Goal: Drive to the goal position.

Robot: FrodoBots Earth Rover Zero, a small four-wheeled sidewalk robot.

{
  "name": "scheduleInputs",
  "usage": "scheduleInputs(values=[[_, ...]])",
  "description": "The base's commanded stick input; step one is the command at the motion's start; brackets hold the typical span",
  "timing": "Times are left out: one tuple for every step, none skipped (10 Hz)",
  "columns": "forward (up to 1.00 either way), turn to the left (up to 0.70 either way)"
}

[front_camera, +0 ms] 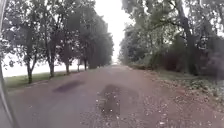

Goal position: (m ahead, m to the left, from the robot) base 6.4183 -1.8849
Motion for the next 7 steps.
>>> scheduleInputs(values=[[0.70,0.00],[0.70,0.00],[0.70,0.00],[0.70,0.00],[0.70,0.00],[0.70,0.00],[0.70,0.00]])
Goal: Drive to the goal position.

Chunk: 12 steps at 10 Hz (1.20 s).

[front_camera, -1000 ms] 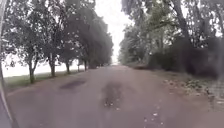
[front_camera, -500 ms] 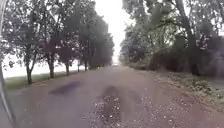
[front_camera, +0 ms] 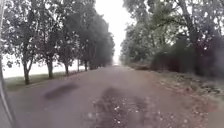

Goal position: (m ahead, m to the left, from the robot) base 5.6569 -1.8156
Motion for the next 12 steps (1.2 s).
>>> scheduleInputs(values=[[0.70,0.00],[0.70,0.00],[0.70,0.00],[0.70,0.00],[0.70,0.00],[0.70,0.00],[0.70,0.00],[0.70,0.00],[0.70,0.00],[0.70,0.00],[0.70,0.00],[0.70,0.00]])
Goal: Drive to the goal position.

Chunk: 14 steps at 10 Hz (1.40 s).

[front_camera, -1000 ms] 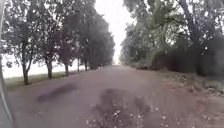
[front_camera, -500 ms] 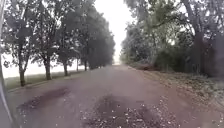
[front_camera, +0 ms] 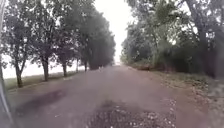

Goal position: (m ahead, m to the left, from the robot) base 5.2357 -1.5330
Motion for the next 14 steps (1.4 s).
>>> scheduleInputs(values=[[0.70,0.00],[0.70,0.00],[0.70,0.00],[0.70,0.00],[0.70,0.00],[0.70,0.00],[0.70,0.00],[0.70,0.00],[0.70,0.00],[0.70,0.00],[0.70,0.00],[0.70,0.00],[0.70,0.00],[0.70,0.00]])
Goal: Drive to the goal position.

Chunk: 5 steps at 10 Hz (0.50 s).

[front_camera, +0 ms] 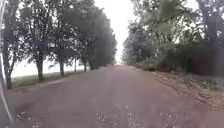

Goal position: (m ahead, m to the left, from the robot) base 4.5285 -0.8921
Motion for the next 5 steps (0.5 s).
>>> scheduleInputs(values=[[0.70,0.00],[0.70,0.00],[0.70,0.00],[0.70,0.00],[0.70,0.00]])
